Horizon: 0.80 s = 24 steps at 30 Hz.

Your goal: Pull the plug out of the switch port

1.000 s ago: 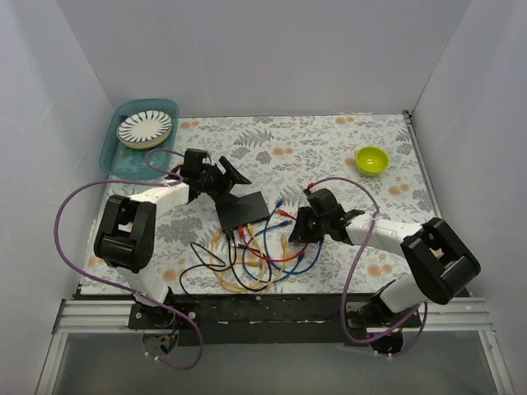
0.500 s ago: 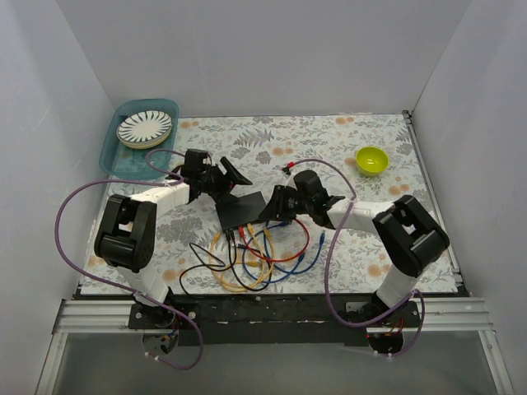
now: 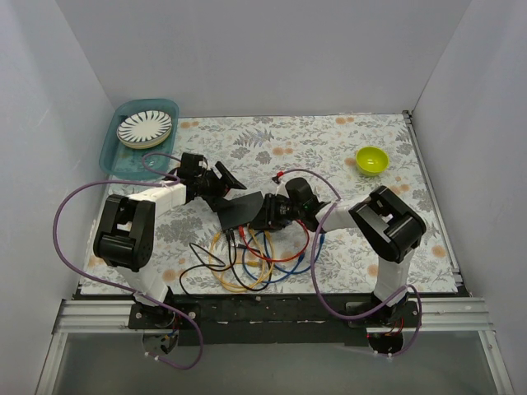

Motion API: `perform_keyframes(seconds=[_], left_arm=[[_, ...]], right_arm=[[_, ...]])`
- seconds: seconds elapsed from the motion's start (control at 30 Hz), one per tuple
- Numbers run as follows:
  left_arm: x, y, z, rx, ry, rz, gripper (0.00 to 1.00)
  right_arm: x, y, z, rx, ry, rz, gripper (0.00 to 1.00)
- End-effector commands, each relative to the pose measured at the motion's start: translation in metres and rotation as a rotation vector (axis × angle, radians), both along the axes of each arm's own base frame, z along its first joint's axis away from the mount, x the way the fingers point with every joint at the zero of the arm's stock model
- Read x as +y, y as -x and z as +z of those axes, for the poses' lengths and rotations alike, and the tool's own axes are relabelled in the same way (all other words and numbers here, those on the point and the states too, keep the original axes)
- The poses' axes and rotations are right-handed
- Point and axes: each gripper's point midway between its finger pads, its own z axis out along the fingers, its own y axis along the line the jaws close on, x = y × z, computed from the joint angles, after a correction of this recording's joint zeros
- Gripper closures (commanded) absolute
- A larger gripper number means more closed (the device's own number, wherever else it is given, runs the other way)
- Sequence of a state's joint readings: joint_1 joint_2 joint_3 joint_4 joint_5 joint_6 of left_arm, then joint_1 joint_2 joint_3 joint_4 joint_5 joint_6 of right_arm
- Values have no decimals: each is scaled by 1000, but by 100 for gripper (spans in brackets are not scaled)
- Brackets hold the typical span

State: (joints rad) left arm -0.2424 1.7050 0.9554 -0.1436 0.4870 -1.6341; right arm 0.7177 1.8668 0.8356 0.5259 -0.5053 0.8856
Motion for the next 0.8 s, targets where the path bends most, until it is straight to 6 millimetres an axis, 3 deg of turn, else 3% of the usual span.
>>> perform_keyframes(seconds=[0.0,0.5,0.77], left_arm=[[9,5,-9,18,-36,6,25],[9,11,-16,41,-31,-12,25],[9,18,-15,40,-19,-18,25]], right_arm=[[13,-3,10,-23,-43,16,62],[12,-18,-13,53,-19,-125,55],[15,-27,-11,91,-110,-223,64]])
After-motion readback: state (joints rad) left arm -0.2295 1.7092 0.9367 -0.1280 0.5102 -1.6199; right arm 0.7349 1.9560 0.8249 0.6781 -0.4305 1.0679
